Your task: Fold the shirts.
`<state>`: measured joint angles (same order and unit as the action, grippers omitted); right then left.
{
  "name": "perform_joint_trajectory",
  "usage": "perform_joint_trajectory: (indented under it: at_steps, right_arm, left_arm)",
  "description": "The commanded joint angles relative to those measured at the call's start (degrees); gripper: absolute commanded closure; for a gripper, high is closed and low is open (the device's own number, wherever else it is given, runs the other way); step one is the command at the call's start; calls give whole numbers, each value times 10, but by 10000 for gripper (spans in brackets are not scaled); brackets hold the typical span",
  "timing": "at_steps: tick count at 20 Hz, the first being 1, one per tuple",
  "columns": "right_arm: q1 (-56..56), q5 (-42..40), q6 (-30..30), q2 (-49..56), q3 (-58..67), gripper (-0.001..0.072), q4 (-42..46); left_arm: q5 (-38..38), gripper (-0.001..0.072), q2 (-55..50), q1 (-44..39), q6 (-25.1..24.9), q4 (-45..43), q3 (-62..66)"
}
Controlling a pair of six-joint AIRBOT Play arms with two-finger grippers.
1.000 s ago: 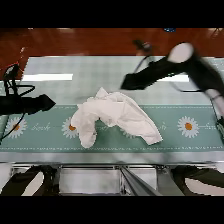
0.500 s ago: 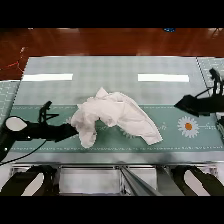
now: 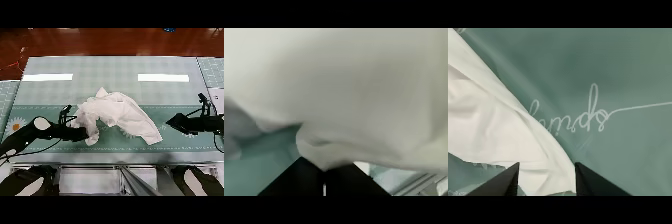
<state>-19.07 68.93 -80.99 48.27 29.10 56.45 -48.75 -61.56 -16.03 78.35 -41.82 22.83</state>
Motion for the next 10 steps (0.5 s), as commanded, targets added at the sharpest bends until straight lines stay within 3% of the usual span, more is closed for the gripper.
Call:
perform_joint_trajectory:
  at_steps: [1,10]
  right_arm:
    - [-1,21,0,-1,-35,304,-9]
    - [-1,-56,4,9,-74,304,-19]
  left_arm:
    - [12,688,-31,-10,-19,7,43]
    - [-12,688,-31,-10,-19,7,73]
